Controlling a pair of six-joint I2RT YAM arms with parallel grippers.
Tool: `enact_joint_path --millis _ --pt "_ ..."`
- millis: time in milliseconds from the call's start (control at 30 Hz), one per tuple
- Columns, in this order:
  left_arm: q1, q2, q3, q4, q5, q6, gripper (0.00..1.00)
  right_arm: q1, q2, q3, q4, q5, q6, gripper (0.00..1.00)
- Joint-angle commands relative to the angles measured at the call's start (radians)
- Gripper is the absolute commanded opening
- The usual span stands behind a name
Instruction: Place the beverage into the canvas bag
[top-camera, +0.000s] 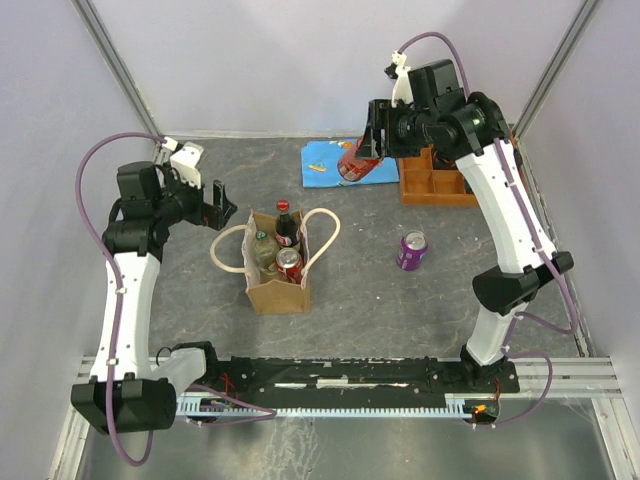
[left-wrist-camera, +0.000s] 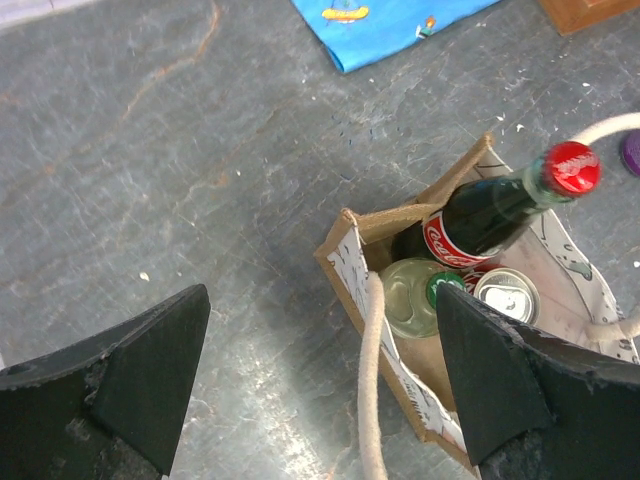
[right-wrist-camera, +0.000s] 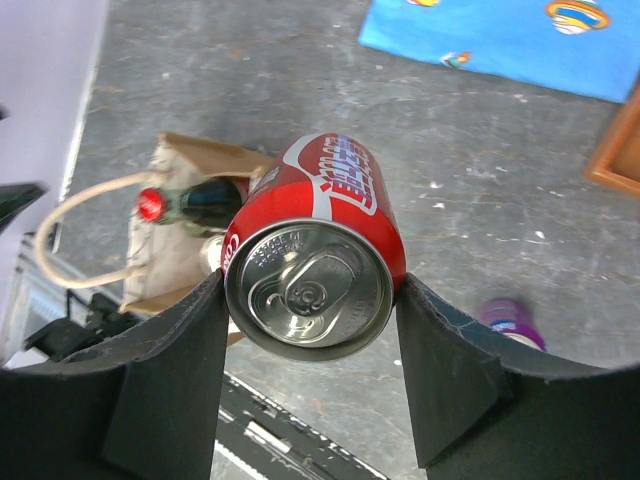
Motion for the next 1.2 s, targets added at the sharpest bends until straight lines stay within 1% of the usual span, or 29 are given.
enact_joint_path --millis 0,133,233,367,467,633,833,967,1167 --pt "0.014 0.046 -0.008 0.055 -0.032 -0.115 1.0 0.077 -0.041 0.077 0.104 -0.077 0.042 0.0" --pt "0.018 0.087 0.012 0.091 -0.05 -0.159 0.99 0.213 -0.029 0.097 0.077 -0.025 0.003 0.0" --pt "0.032 0.121 0.022 0.108 -0.066 -0.227 1.0 0.308 -0.008 0.097 0.047 0.032 -0.034 0.0" --pt "0.086 0.168 0.021 0.121 -0.055 -0.352 1.0 0.423 0.023 0.096 0.035 0.104 -0.069 0.0" --pt "0.125 0.191 0.011 0.143 -0.039 -0.405 1.0 0.481 0.05 0.091 0.051 0.142 -0.085 0.0" --pt "0.147 0.202 0.009 0.175 -0.037 -0.432 1.0 0.546 0.103 0.098 0.066 0.176 -0.11 0.0" --pt "0.156 0.201 -0.007 0.198 -0.022 -0.461 1.0 0.589 0.139 0.011 0.136 0.194 -0.147 0.0" --pt "0.159 0.189 -0.016 0.185 -0.021 -0.446 1.0 0.614 0.193 0.045 0.142 0.208 -0.175 0.0" --pt "0.159 0.183 -0.029 0.168 -0.015 -0.431 1.0 0.641 0.26 0.044 0.203 0.213 -0.199 0.0"
